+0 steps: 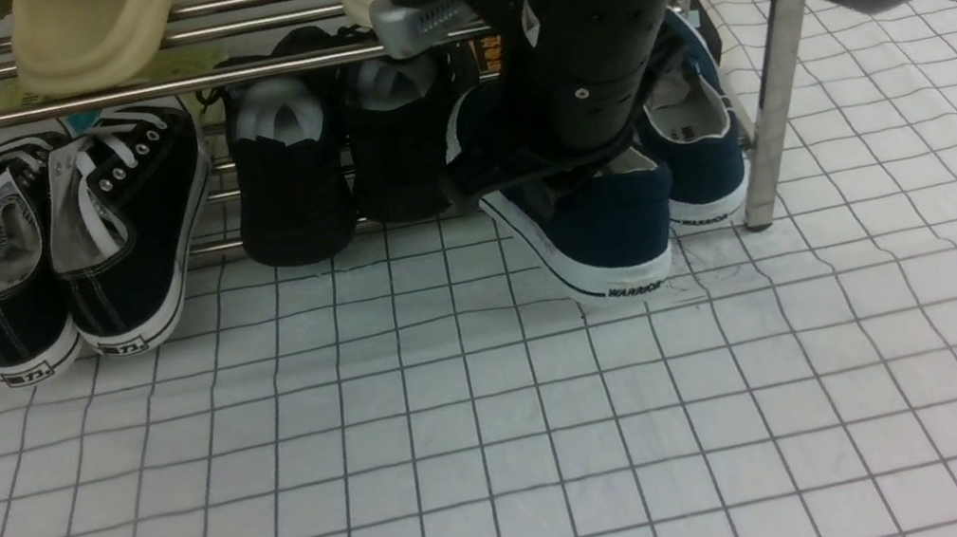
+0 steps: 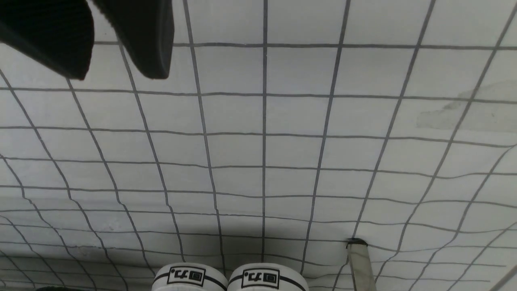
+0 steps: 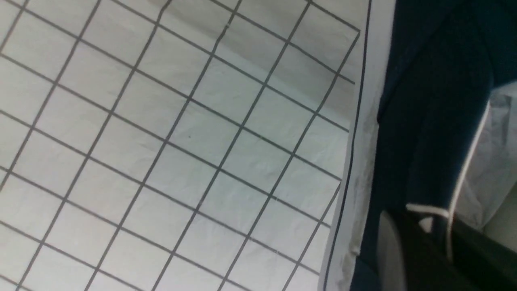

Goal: Take the shoes off the shelf with your hand from the white checkered tablecloth.

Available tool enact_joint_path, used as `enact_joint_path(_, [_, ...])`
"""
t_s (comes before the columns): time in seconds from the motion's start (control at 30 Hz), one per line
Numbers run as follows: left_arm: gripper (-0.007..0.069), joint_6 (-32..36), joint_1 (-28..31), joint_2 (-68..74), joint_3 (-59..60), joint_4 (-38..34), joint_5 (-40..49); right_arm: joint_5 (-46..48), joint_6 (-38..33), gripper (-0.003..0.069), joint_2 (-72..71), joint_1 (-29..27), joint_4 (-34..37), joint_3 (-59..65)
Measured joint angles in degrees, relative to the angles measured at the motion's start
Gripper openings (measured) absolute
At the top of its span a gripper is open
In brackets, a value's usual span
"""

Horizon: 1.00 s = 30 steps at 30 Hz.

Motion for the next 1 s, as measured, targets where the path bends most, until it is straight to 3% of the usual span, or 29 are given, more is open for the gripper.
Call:
enact_joint_path(0.43, [0.0240,0.00,0.11,0.00,0.00,0.05,0.00,0.62,11.23,0.0041,-16.31,7.94,-0.43,22.05])
enact_joint_path(0.73, [0.0240,0.00,0.11,0.00,0.00,0.15,0.00,-7.41,16.70,0.0041,-11.86,11.03,-0.48,24.59])
enact_joint_path(1.0, [0.0240,0.00,0.11,0.00,0.00,0.15,0.00,-12.59,22.55,0.0041,-5.32,11.03,-7.75,24.63])
